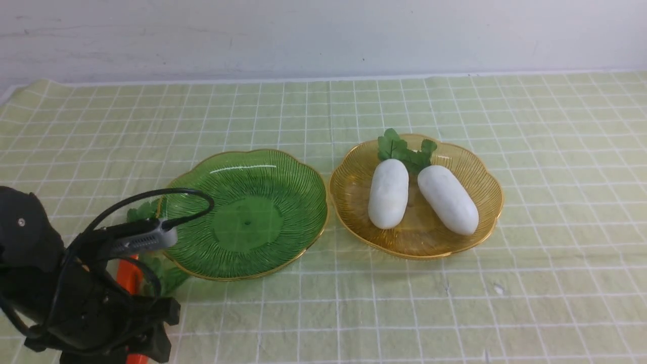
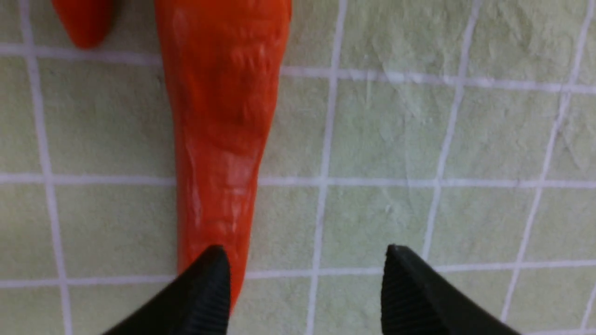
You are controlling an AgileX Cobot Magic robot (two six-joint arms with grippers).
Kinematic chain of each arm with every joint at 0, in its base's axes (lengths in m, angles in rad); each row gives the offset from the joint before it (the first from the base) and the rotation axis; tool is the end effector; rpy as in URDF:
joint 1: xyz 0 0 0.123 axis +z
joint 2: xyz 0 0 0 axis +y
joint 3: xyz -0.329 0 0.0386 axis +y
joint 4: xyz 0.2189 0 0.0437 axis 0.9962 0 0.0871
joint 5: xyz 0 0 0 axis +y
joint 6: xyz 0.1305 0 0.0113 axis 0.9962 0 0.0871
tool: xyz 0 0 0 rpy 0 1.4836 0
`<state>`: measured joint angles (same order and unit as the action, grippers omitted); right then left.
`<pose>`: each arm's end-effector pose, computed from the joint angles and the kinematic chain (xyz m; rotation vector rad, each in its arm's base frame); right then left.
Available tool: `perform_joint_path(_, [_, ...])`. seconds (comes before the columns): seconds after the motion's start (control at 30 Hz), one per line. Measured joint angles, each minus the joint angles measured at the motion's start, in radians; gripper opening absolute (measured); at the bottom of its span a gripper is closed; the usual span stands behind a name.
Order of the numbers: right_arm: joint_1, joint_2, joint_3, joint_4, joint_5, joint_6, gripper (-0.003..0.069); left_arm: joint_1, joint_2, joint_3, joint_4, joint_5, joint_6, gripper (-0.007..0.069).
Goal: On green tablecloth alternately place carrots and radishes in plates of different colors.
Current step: 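Pick up the carrot and put it on the nearest plate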
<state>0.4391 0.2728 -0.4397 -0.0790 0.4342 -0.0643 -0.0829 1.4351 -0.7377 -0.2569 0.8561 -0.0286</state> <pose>0.0299 0.0092 0.3049 -0.4739 1.6883 0.1923 0.2022 -0.0420 0.2195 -0.1583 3.0288 -0.3167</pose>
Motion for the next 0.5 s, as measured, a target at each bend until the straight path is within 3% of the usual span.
perform_joint_path(0.33, [0.0,0.0,0.0,-0.002,-0.001,0.0,0.0086,0.0,0.115,-0.033,0.138,-0.009,-0.047,0.0372])
perform_joint_path(0.5, [0.0,0.0,0.0,-0.002,-0.002,0.0,0.0086,0.0,0.151,-0.034,0.155,-0.054,-0.055,0.0222])
